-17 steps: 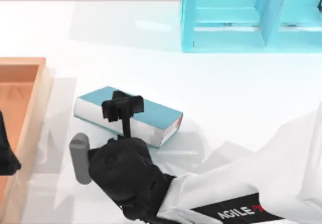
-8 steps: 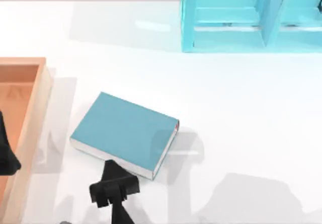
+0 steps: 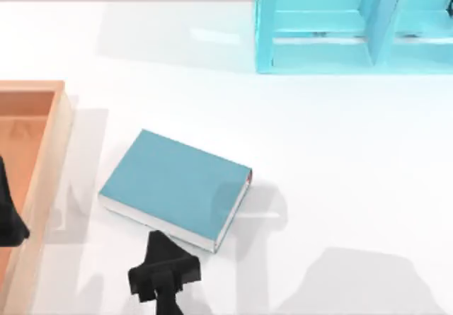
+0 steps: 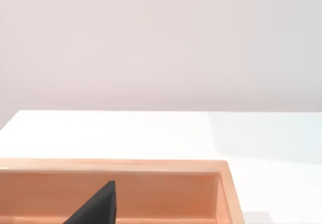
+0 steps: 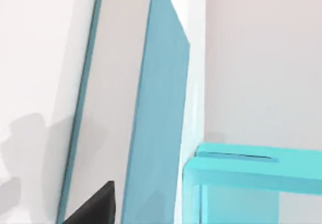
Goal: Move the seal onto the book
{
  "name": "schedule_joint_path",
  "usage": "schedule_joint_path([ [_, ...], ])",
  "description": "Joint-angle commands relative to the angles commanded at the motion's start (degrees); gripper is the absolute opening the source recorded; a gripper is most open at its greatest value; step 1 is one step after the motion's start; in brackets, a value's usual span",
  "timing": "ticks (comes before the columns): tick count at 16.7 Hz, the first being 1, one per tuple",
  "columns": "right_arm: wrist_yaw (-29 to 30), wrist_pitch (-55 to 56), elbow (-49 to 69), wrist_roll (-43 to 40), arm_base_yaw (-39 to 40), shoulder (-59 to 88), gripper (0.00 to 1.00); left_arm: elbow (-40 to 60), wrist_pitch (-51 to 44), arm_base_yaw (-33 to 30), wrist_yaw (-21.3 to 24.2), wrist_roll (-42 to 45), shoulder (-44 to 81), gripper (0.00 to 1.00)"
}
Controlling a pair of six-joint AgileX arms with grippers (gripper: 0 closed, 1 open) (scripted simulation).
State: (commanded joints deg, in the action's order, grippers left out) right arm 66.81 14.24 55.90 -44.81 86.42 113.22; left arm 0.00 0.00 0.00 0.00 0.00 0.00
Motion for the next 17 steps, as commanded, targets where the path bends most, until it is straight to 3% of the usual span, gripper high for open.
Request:
schedule_joint_path([
  [3, -5.0, -0.2, -4.9, 2.3, -4.5, -5.5, 1.0, 0.0, 0.0, 0.0, 0.0, 0.0, 0.0, 1.0],
  [7, -17.5, -1.2, -16.5, 8.4, -16.3, -21.2, 1.0, 0.0, 0.0, 0.0, 0.0, 0.0, 0.0, 1.0],
  [17, -53.5, -9.7, -47.9, 31.4, -61.0, -84.4, 1.0, 0.0, 0.0, 0.0, 0.0, 0.0, 0.0, 1.0],
])
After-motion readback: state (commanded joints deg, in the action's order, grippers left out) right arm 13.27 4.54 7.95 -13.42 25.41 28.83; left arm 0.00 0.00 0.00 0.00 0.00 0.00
